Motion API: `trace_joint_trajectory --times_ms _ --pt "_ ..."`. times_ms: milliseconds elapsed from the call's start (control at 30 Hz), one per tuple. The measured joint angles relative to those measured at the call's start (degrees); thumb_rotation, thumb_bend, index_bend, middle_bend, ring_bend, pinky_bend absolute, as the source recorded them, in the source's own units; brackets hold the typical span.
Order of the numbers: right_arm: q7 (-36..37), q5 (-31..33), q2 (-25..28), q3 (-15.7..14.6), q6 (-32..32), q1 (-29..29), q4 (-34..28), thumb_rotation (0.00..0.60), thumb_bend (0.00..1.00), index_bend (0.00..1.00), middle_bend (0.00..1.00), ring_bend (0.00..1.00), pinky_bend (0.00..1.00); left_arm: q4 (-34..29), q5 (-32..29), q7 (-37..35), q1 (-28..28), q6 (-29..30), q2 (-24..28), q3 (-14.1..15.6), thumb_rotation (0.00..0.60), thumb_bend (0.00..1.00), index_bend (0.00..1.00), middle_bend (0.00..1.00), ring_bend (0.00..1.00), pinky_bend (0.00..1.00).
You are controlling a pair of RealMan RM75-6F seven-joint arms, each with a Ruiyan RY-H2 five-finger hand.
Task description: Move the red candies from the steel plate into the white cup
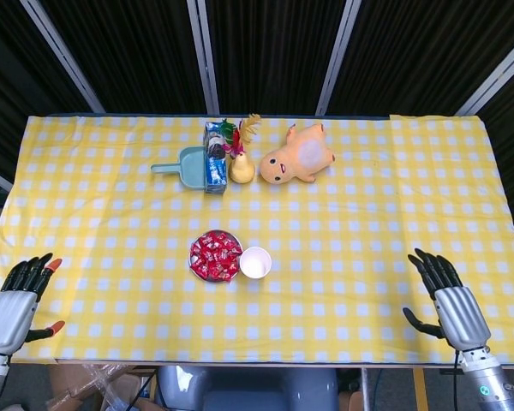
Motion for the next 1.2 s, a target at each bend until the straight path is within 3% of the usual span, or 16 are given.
trace_joint_trajectory --times_ms 300,333,433,467,633,933,1200 --pt "1.6 1.42 0.75 -0.04 -1.42 0.16 -1.21 0.6 0.36 0.0 0.0 0.0 0.0 -5.48 -2.43 2.16 -2.68 -3.6 1.98 -1.73 0.6 0.07 0.0 0.0 0.0 0.03" --pt "1.82 1.61 0.82 -0.02 -1.62 0.2 -1.33 0.6 0.36 0.0 0.0 0.0 0.0 -6.52 -3.24 3.05 -3.54 -4.55 2.24 -2.33 0.6 0.07 0.0 0.0 0.03 0.11" --pt "2.31 2.05 1.11 0.01 -2.24 0.33 -1.71 0.6 0.36 0.0 0.0 0.0 0.0 -8.41 -4.85 6.53 -6.18 -6.85 2.26 -4.19 0.6 0.09 0.0 0.01 0.41 0.53" --pt "2.46 2.15 1.26 -0.02 -2.49 0.38 -1.9 0.6 0.36 0.0 0.0 0.0 0.0 -9.03 -5.56 7.71 -7.09 -7.9 2.21 -4.68 0.6 0.1 0.02 0.03 0.5 0.61" --pt "3.06 2.47 1.6 -0.02 -2.94 0.5 -2.24 0.6 0.36 0.0 0.0 0.0 0.0 -12.92 -14.0 12.79 -13.51 -15.78 1.79 -7.78 0.6 0.11 0.06 0.07 0.63 0.74" --pt "5.2 3.5 2.33 0.11 -4.01 0.71 -2.45 0.6 0.36 0.0 0.0 0.0 0.0 -15.18 -36.99 31.73 -29.92 -24.45 -4.29 -12.17 0.6 0.17 0.06 0.1 0.72 0.8" --pt "6.97 4.49 2.85 0.44 -4.56 0.77 -2.64 0.6 0.36 0.0 0.0 0.0 0.0 -11.86 -50.83 41.34 -41.11 -23.89 -15.33 -12.91 0.6 0.17 0.07 0.12 0.73 0.81"
